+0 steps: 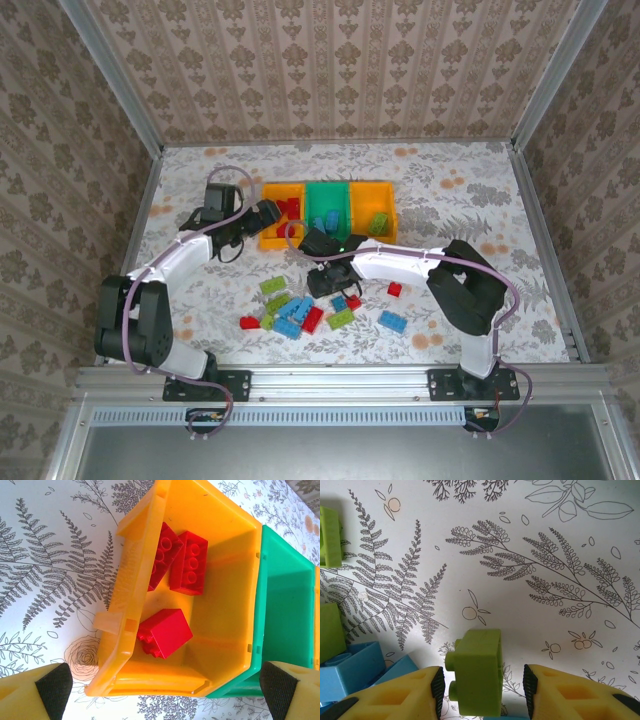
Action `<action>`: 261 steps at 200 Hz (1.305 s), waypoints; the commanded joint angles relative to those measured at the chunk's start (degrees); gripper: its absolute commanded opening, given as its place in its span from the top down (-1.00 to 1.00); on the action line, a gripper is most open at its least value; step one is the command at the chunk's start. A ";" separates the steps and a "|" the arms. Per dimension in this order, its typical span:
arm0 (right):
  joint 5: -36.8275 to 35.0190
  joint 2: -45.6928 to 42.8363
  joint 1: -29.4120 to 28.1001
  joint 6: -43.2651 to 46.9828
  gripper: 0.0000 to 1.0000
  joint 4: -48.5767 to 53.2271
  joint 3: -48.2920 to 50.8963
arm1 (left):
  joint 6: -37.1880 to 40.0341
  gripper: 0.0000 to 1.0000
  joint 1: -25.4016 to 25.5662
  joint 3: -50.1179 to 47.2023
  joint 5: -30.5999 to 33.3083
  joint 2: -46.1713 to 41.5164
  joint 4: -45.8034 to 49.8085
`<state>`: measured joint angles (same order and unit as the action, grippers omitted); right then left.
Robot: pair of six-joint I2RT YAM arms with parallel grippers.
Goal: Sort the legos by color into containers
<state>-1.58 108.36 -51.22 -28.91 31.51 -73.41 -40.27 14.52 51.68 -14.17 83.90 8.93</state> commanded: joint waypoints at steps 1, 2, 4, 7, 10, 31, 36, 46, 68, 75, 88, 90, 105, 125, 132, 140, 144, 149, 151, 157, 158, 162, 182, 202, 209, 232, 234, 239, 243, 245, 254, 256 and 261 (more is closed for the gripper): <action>-0.10 -1.14 -0.48 -0.47 0.02 0.66 0.71 | -0.50 -1.00 -0.53 -0.95 1.06 -2.05 -0.18; -0.05 -1.09 -0.51 -0.46 0.02 0.66 0.67 | -0.46 -1.00 -0.49 -0.96 1.07 -2.02 -0.21; -0.08 -0.97 -0.52 -0.45 0.02 0.66 0.67 | -0.45 -1.00 -0.47 -0.97 1.08 -2.01 -0.22; -0.02 -0.77 -0.49 -0.31 0.02 0.73 0.54 | -0.43 -1.00 -0.46 -1.08 1.14 -2.00 -0.23; -0.08 -0.59 -0.54 -0.23 0.02 0.81 0.36 | -0.44 -1.00 -0.47 -1.07 1.16 -1.99 -0.23; 0.10 1.15 -0.56 0.66 0.05 1.61 -0.76 | -0.44 -1.00 -0.53 -1.28 1.18 -2.05 -0.21; 0.09 1.59 -0.55 0.90 0.06 1.69 -1.02 | -0.47 -1.00 -0.55 -1.24 1.14 -2.04 -0.23; -0.04 2.44 -0.57 1.13 0.08 2.10 -1.38 | -0.43 -1.00 -0.65 -1.32 1.16 -1.99 -0.23; -0.50 3.45 -0.59 1.31 0.23 2.77 -2.09 | -0.43 -1.00 -0.81 -1.49 1.24 -2.21 -0.23; -0.55 3.48 -0.57 1.22 0.28 2.78 -2.09 | -0.41 -1.00 -0.85 -1.62 1.30 -2.31 -0.18; -1.02 3.40 -0.58 1.21 0.35 3.02 -2.13 | -0.38 -1.00 -0.94 -1.66 1.34 -2.42 -0.23; -1.04 3.43 -0.58 1.24 0.36 3.07 -2.17 | -0.41 -1.00 -0.98 -1.67 1.32 -2.44 -0.23; -1.63 2.99 -0.57 1.34 0.42 3.48 -2.36 | -0.18 -1.00 -1.01 -1.67 1.34 -2.52 -0.14; -2.11 1.23 -0.16 1.02 0.49 3.11 -2.23 | -0.11 -1.00 -0.99 -1.67 1.49 -2.71 0.02; -1.94 0.08 0.23 0.68 0.51 2.53 -1.94 | -0.04 -1.00 -1.03 -1.67 1.56 -2.86 0.19; -1.54 -1.43 0.89 0.20 0.53 1.43 -1.53 | 0.02 -1.00 -0.99 -1.74 1.64 -3.03 0.26; -1.23 -2.32 1.27 -0.07 0.53 0.68 -1.19 | 0.04 -1.00 -0.99 -1.76 1.65 -3.11 0.30; -0.84 -3.43 1.80 -0.44 0.55 -0.23 -0.82 | 0.08 -1.00 -1.00 -1.82 1.75 -3.17 0.30; -0.69 -3.97 2.09 -0.56 0.55 -0.35 -0.56 | 0.08 -1.00 -1.01 -1.84 1.77 -3.20 0.26; -0.30 -5.27 2.89 -0.98 0.56 -2.42 -0.07 | 0.14 -1.00 -0.99 -1.91 1.85 -3.26 0.38; -0.24 -5.53 3.10 -1.07 0.56 -2.68 0.02 | 0.12 -1.00 -0.99 -1.92 1.86 -3.28 0.39; -0.05 -6.52 3.80 -1.35 0.57 -3.48 0.47 | 0.15 -1.00 -0.99 -1.97 1.85 -3.32 0.39; 0.09 -10.87 7.76 -3.04 0.59 -7.82 2.69 | 0.01 -1.00 -1.01 -2.34 1.96 -3.30 0.44; -0.56 -13.40 12.84 -4.58 0.60 -9.84 3.98 | 0.18 -1.00 -1.00 -2.49 1.86 -3.55 0.48; -1.77 -13.58 14.53 -4.75 0.60 -9.09 3.85 | 0.34 -1.00 -0.99 -2.51 1.95 -3.78 0.84; -4.37 -12.38 20.30 -4.84 0.61 -5.57 2.04 | 1.33 -1.00 -0.79 -2.43 3.64 -4.58 4.07; -4.39 -12.20 20.77 -4.80 0.60 -5.36 1.82 | 1.55 -1.00 -0.74 -2.43 3.83 -4.61 4.52; -4.35 -11.48 21.93 -4.77 0.60 -4.79 1.26 | 1.80 -1.00 -0.65 -2.40 4.28 -4.76 5.44; -4.39 -10.87 22.63 -4.69 0.60 -4.42 0.69 | 2.18 -1.00 -0.57 -2.38 4.55 -4.88 6.10; -4.39 -10.60 23.00 -4.67 0.60 -4.30 0.32 | 2.27 -1.00 -0.51 -2.44 4.72 -4.95 6.41; -4.39 -8.89 24.25 -4.05 0.59 -3.45 -1.35 | 2.72 -1.00 -0.31 -2.69 5.42 -5.35 7.95; -4.44 -8.47 24.48 -3.96 0.59 -3.24 -1.82 | 2.78 -1.00 -0.22 -2.78 5.59 -5.39 8.23; -4.48 -7.30 24.94 -3.50 0.59 -2.66 -3.05 | 3.01 -1.00 -0.07 -2.90 5.89 -5.65 8.92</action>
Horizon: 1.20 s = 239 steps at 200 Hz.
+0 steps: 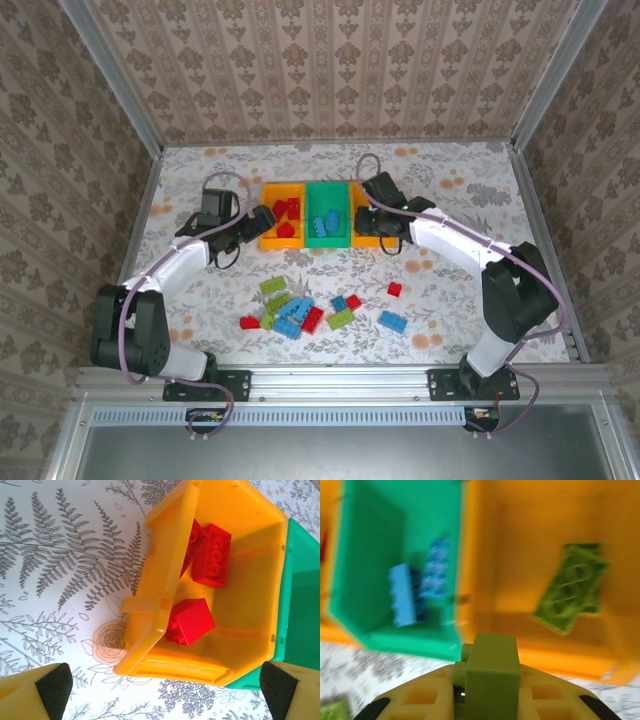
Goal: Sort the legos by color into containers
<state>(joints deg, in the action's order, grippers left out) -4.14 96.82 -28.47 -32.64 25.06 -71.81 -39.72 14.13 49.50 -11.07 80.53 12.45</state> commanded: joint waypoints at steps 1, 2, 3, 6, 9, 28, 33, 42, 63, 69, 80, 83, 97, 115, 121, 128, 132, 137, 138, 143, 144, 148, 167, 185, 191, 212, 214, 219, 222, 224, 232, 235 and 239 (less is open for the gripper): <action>-1.92 4.47 2.23 0.35 0.59 3.91 -4.87 | 2.51 -1.00 0.43 -0.80 2.84 -2.30 5.53; -1.92 4.76 2.26 0.46 0.59 4.02 -5.11 | 2.53 -1.00 0.45 -0.85 2.91 -2.39 5.64; -1.92 5.04 2.35 0.51 0.58 4.20 -5.46 | 2.54 -1.00 0.50 -0.87 2.99 -2.44 5.78; -1.99 5.78 2.55 0.74 0.57 4.67 -6.15 | 2.63 -1.00 0.61 -1.05 3.12 -2.55 6.08; -2.01 6.52 2.70 0.90 0.57 5.13 -7.05 | 2.63 -1.00 0.75 -1.19 3.37 -2.68 6.37; -2.14 11.11 3.37 1.50 0.50 7.81 -11.60 | 2.85 -1.00 1.96 -2.21 4.28 -3.41 8.77; -2.18 12.10 3.48 1.49 0.50 8.26 -12.73 | 2.74 -1.00 2.31 -2.37 4.56 -3.55 9.50; -2.09 13.69 3.59 1.56 0.49 8.76 -14.20 | 2.60 -1.00 3.05 -2.71 4.99 -3.67 10.92; -2.27 15.89 3.86 1.44 0.39 9.09 -16.45 | 1.82 -1.00 5.24 -3.26 6.21 -3.81 14.36; -2.19 16.19 4.02 1.44 0.38 9.18 -16.88 | 1.47 -1.00 5.96 -3.37 6.53 -3.74 15.17; -2.18 16.62 4.12 1.44 0.32 9.31 -17.35 | 0.74 -1.00 7.23 -3.38 7.08 -3.50 16.66; -2.19 16.66 4.12 1.44 0.30 9.32 -17.39 | 0.53 -1.00 7.67 -3.39 7.27 -3.29 17.11; -2.19 16.71 4.20 1.52 0.23 9.39 -17.58 | -0.48 -1.00 9.23 -2.86 7.97 -2.42 19.34; -2.19 16.32 4.25 1.61 0.13 9.51 -17.60 | -2.04 -1.00 11.17 -1.96 7.92 -0.86 22.14; -2.11 16.02 4.23 1.61 0.10 9.49 -17.50 | -2.43 -1.00 11.64 -1.80 7.86 -0.39 22.83; -1.97 15.72 4.22 1.61 0.05 9.40 -17.37 | -2.95 -1.00 12.53 -1.65 7.79 0.08 23.39; -1.93 15.52 4.20 1.57 0.02 9.31 -17.19 | -3.20 -1.00 13.60 -1.61 7.81 0.22 23.72; -1.84 15.27 4.21 1.62 -0.02 9.22 -17.08 | -3.59 -1.00 14.08 -1.62 7.70 0.53 23.97; -1.79 15.22 4.21 1.62 -0.03 9.22 -17.02 | -3.64 -1.00 14.17 -1.61 7.67 0.56 24.00; -1.75 14.93 4.24 1.54 -0.05 9.16 -16.93 | -3.96 -1.00 14.54 -1.60 7.69 0.79 24.26; -1.75 14.82 4.23 1.58 -0.05 9.10 -16.94 | -4.00 -1.00 14.62 -1.59 7.67 0.82 24.32; -1.66 14.53 4.17 1.58 -0.07 9.05 -16.73 | -4.23 -1.00 14.96 -1.59 7.80 1.00 24.50; -1.76 12.86 4.20 1.52 -0.23 8.28 -15.87 | -5.39 -1.00 16.00 -1.60 8.10 1.97 25.08; -1.79 10.80 4.20 1.46 -0.46 7.16 -14.95 | -6.25 -1.00 16.66 -1.32 7.82 3.18 24.69; -1.90 10.16 4.21 1.53 -0.51 6.75 -14.52 | -6.45 -1.00 16.87 -1.08 7.62 3.74 24.51; -2.51 7.36 4.28 1.79 -0.60 6.05 -12.92 | -6.59 -1.00 17.25 0.37 7.18 6.27 24.47; -2.62 7.10 4.27 1.77 -0.61 6.05 -12.81 | -6.59 -1.00 17.27 0.48 7.15 6.49 24.42; -2.98 6.42 4.30 1.83 -0.63 6.05 -12.16 | -6.66 -1.00 17.25 0.66 7.04 7.04 24.38; -3.18 6.03 4.30 1.80 -0.63 5.26 -11.87 | -6.68 -1.00 17.25 0.75 6.94 7.41 24.27; -3.27 5.69 4.30 1.86 -0.64 4.63 -11.62 | -6.68 -1.00 17.25 0.77 6.87 7.68 24.20; -3.88 4.57 4.43 1.97 -0.66 4.21 -10.73 | -6.62 -1.00 17.25 1.07 6.63 8.41 23.88; -4.06 4.17 4.47 1.97 -0.66 4.14 -10.39 | -6.66 -1.00 17.25 1.14 6.67 8.72 23.85; -4.28 3.61 4.59 1.95 -0.67 4.08 -9.82 | -6.61 -1.00 17.25 1.30 6.63 9.04 23.77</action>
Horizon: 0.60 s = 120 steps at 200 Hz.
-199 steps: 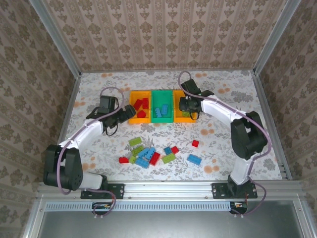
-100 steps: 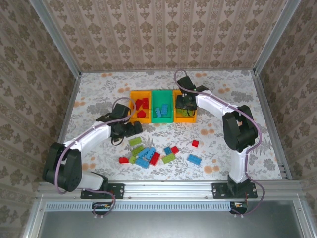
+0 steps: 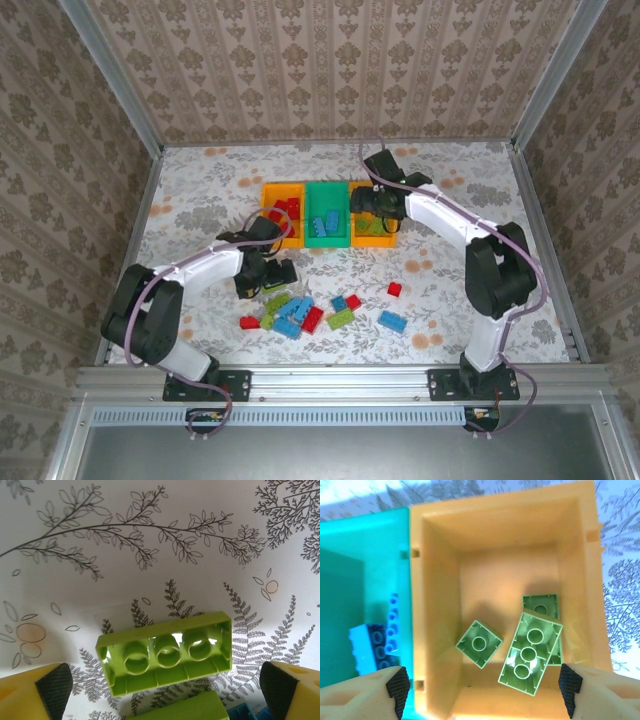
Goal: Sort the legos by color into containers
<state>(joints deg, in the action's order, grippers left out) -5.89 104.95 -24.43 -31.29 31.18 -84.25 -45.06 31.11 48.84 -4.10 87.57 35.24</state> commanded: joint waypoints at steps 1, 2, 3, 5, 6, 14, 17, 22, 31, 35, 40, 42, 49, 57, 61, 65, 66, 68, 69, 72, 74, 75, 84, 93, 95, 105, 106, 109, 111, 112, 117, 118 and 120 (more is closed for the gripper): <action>-2.58 -4.64 0.58 0.56 -0.67 -2.06 2.69 | -1.27 -0.99 0.26 2.00 -0.36 2.09 0.97; -2.65 -4.78 0.59 0.59 -0.67 -2.08 2.82 | -1.26 -0.99 0.26 2.07 -0.33 2.17 0.93; -2.69 -4.90 0.60 0.60 -0.67 -2.08 2.93 | -1.26 -0.98 0.26 2.10 -0.31 2.26 0.90; -2.78 -5.07 0.71 0.63 -0.68 -2.09 3.25 | -1.26 -0.98 0.26 2.17 -0.39 2.43 0.88; -2.84 -5.22 0.75 0.67 -0.68 -2.09 3.32 | -1.26 -0.98 0.26 2.24 -0.43 2.47 0.88; -3.09 -6.19 1.10 0.62 -0.69 -2.09 4.30 | -1.26 -0.95 0.26 2.53 -0.48 3.02 0.74; -3.15 -6.50 1.24 0.54 -0.69 -2.09 4.68 | -1.26 -0.94 0.26 2.59 -0.55 3.23 0.71; -3.32 -7.10 1.51 0.61 -0.70 -2.09 5.30 | -1.19 -0.92 0.26 2.74 -0.68 3.55 0.71; -3.62 -7.98 1.96 0.60 -0.70 -2.09 6.49 | -1.02 -0.89 0.26 2.92 -0.80 4.00 0.70; -3.75 -8.44 2.21 0.61 -0.71 -2.09 7.02 | -0.98 -0.88 0.26 3.01 -0.72 4.13 0.76; -3.86 -8.90 2.56 0.57 -0.71 -2.09 7.77 | -0.88 -0.86 0.26 3.08 -0.61 4.42 0.91; -3.91 -9.19 2.66 0.54 -0.71 -2.09 8.02 | -0.90 -0.86 0.26 3.12 -0.51 4.47 0.95; -4.12 -9.92 3.02 0.44 -0.71 -2.22 8.94 | -0.90 -0.85 0.26 3.20 -0.21 4.81 1.05; -4.12 -10.85 3.55 0.24 -0.72 -2.43 10.02 | -0.82 -0.82 0.26 3.15 0.10 5.05 1.05; -4.13 -11.28 3.75 0.26 -0.72 -2.56 10.57 | -0.75 -0.81 0.26 3.22 0.18 5.19 1.11; -4.10 -11.66 3.90 0.16 -0.72 -2.69 11.08 | -0.81 -0.79 0.26 3.20 0.43 5.31 1.14; -4.07 -11.81 4.01 0.12 -0.72 -2.70 11.19 | -0.82 -0.78 0.26 3.24 0.42 5.32 1.14; -4.14 -11.96 4.09 0.07 -0.72 -2.77 11.45 | -0.82 -0.77 0.26 3.27 0.46 5.39 1.14; -4.18 -12.09 4.11 0.08 -0.72 -2.78 11.55 | -0.73 -0.77 0.26 3.32 0.48 5.45 1.14; -4.17 -12.38 4.25 0.04 -0.72 -2.79 11.91 | -0.69 -0.75 0.26 3.37 0.54 5.60 1.14; -4.25 -12.57 4.35 0.03 -0.72 -2.83 12.15 | -0.61 -0.74 0.26 3.43 0.61 5.73 1.14; -4.23 -12.66 4.41 0.02 -0.72 -2.86 12.25 | -0.58 -0.73 0.26 3.45 0.69 5.79 1.19; -4.54 -13.51 4.64 0.00 -0.72 -2.96 13.25 | -0.39 -0.69 0.26 3.72 1.17 6.12 1.41; -4.86 -14.29 4.88 0.00 -0.72 -3.05 14.20 | -0.09 -0.66 0.26 3.99 1.58 6.57 1.58; -4.88 -14.50 4.97 -0.07 -0.73 -3.05 14.37 | 0.02 -0.65 0.26 4.09 1.69 6.61 1.58; -5.20 -15.24 5.19 0.00 -0.73 -3.05 15.34 | 0.21 -0.60 0.26 4.32 1.89 6.96 1.56; -5.24 -15.31 5.23 0.00 -0.73 -3.05 15.39 | 0.22 -0.59 0.26 4.33 1.94 6.98 1.61; -5.33 -15.49 5.31 -0.02 -0.73 -3.05 15.64 | 0.30 -0.57 0.22 4.41 1.98 7.09 1.55; -5.35 -15.59 5.41 -0.01 -0.73 -3.05 15.83 | 0.36 -0.57 0.25 4.51 1.99 7.20 1.51; -5.36 -15.62 5.43 -0.05 -0.73 -3.05 15.90 | 0.38 -0.56 0.26 4.53 1.99 7.20 1.50; -5.40 -15.94 5.64 -0.11 -0.73 -3.05 16.29 | 0.49 -0.54 0.20 4.68 2.13 7.36 1.49; -5.43 -15.97 5.67 -0.10 -0.73 -3.05 16.34 | 0.49 -0.53 0.19 4.68 2.15 7.35 1.49; -5.44 -16.10 5.70 -0.14 -0.73 -3.05 16.43 | 0.50 -0.53 0.24 4.75 2.14 7.35 1.52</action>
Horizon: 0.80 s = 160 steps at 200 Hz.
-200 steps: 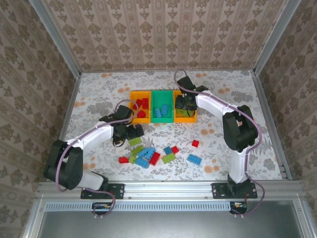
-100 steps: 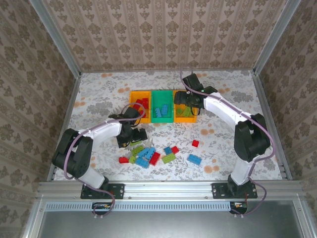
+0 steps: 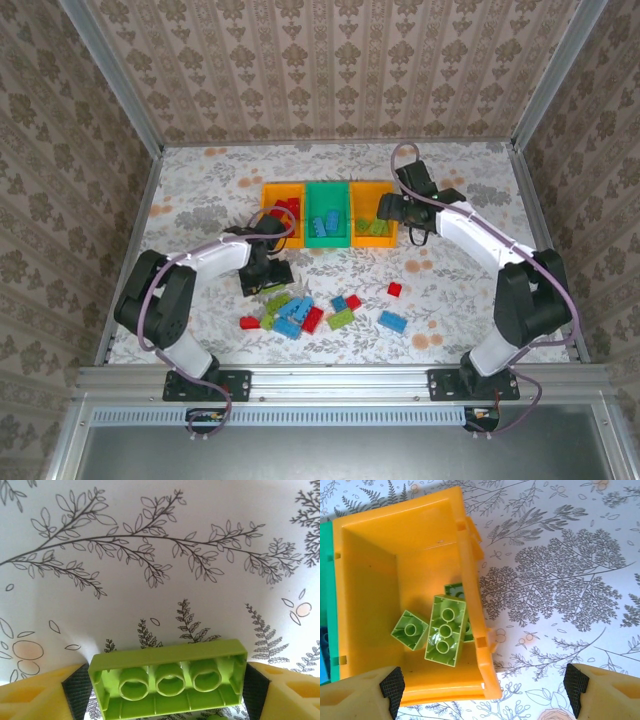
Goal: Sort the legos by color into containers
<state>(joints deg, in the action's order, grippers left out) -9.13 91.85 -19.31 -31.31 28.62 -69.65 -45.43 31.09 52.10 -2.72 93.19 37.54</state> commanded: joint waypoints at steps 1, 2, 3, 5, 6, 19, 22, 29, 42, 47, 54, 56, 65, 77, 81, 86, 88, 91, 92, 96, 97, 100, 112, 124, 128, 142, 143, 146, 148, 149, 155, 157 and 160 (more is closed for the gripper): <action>-2.21 -3.05 0.63 -0.13 -0.73 -0.45 1.94 | 0.87 -0.52 0.28 1.51 0.82 1.82 -0.79; -2.21 -3.11 0.70 -0.10 -0.74 -0.43 2.04 | 0.87 -0.51 0.28 1.51 0.85 1.82 -0.84; -2.21 -3.18 0.73 -0.08 -0.74 -0.46 2.14 | 0.91 -0.51 0.24 1.56 0.86 1.82 -0.86; -2.21 -3.29 0.76 -0.07 -0.73 -0.42 2.32 | 0.95 -0.49 0.27 1.57 0.87 1.82 -0.88; -2.21 -3.32 0.76 -0.11 -0.73 -0.42 2.37 | 0.95 -0.49 0.28 1.59 0.87 1.87 -0.89; -2.45 -4.13 1.03 -0.24 -0.73 -0.56 3.31 | 0.97 -0.40 0.28 1.86 0.96 1.82 -1.28; -2.52 -4.39 1.08 -0.25 -0.73 -0.58 3.61 | 1.07 -0.38 0.25 1.91 0.92 1.82 -1.39; -2.77 -4.85 1.19 -0.29 -0.74 -0.67 4.17 | 1.15 -0.32 0.29 2.20 0.90 1.77 -1.55; -3.34 -5.63 1.33 -0.28 -0.74 -0.72 4.98 | 1.26 -0.27 0.29 2.78 0.57 1.48 -2.00; -3.58 -6.00 1.39 -0.36 -0.75 -0.84 5.40 | 1.39 -0.26 0.29 3.03 0.44 1.32 -2.18; -3.70 -6.49 1.67 -0.39 -0.75 -0.84 5.91 | 1.55 -0.24 0.29 3.37 0.05 1.18 -2.55; -3.71 -6.59 1.72 -0.41 -0.75 -0.82 6.03 | 1.50 -0.23 0.33 3.47 0.03 1.07 -2.64; -3.66 -7.30 2.17 -0.60 -0.76 -0.85 6.80 | 1.72 -0.20 0.42 3.99 -0.22 0.73 -3.01; -3.63 -8.35 2.97 -1.09 -0.77 -1.01 7.95 | 2.14 -0.19 0.55 4.88 -0.51 0.29 -3.48; -3.61 -8.77 3.19 -1.23 -0.77 -1.11 8.34 | 2.27 -0.20 0.69 5.36 -0.55 0.18 -3.63; -3.57 -9.29 3.49 -1.34 -0.77 -1.17 8.79 | 2.69 -0.20 0.87 6.03 -0.71 -0.03 -3.91; -3.61 -9.49 3.60 -1.37 -0.77 -1.15 8.99 | 2.88 -0.20 0.96 6.31 -0.71 -0.09 -4.04; -3.54 -9.76 3.73 -1.43 -0.77 -1.19 9.31 | 3.15 -0.20 1.11 6.87 -0.84 -0.23 -4.33; -3.54 -9.90 3.79 -1.45 -0.77 -1.20 9.42 | 3.24 -0.21 1.14 7.05 -0.82 -0.26 -4.37; -3.47 -10.27 4.05 -1.55 -0.77 -1.17 9.79 | 3.59 -0.21 1.35 7.85 -0.85 -0.20 -4.72; -3.45 -10.33 4.12 -1.60 -0.77 -1.18 9.88 | 3.63 -0.21 1.39 8.07 -0.86 -0.15 -4.74; -3.44 -10.63 4.27 -1.64 -0.77 -1.24 10.22 | 3.96 -0.21 1.61 8.83 -0.97 -0.14 -4.89; -3.19 -11.63 4.75 -1.67 -0.77 -1.20 11.31 | 5.74 -0.22 2.35 12.30 -1.85 0.49 -6.45; -2.71 -11.79 4.86 -1.41 -0.77 -0.95 12.32 | 7.51 -0.23 3.35 16.50 -3.51 1.90 -8.09; -2.38 -11.79 4.89 -1.26 -0.77 -0.89 12.69 | 8.06 -0.23 3.71 17.82 -4.27 2.43 -8.77; -0.90 -13.91 4.87 -0.86 -0.75 -1.00 14.39 | 10.15 -0.24 4.75 23.02 -6.88 4.95 -11.15; -0.81 -14.04 4.89 -0.82 -0.75 -0.97 14.55 | 10.30 -0.24 4.80 23.39 -7.00 5.14 -11.38; -0.47 -14.26 4.84 -0.73 -0.74 -1.16 15.09 | 10.72 -0.24 4.99 24.41 -7.76 5.82 -12.07; -0.22 -14.49 4.86 -0.65 -0.74 -1.23 15.40 | 11.02 -0.25 5.13 25.04 -8.29 6.23 -12.38; -0.12 -14.59 4.83 -0.62 -0.74 -1.30 15.54 | 11.17 -0.25 5.21 25.45 -8.54 6.44 -12.66; 0.43 -15.09 4.87 -0.44 -0.74 -1.46 16.72 | 11.91 -0.25 5.52 27.67 -10.05 7.83 -13.74; 0.64 -15.34 4.82 -0.36 -0.73 -1.57 17.02 | 12.11 -0.25 5.66 28.47 -10.69 8.36 -14.08; 0.91 -15.66 4.83 -0.33 -0.73 -1.70 17.59 | 12.41 -0.25 5.79 29.62 -11.56 8.99 -14.48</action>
<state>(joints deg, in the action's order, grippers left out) -10.28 79.37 -14.50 -31.88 27.09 -55.51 -38.24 35.44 74.67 -7.46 97.65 28.77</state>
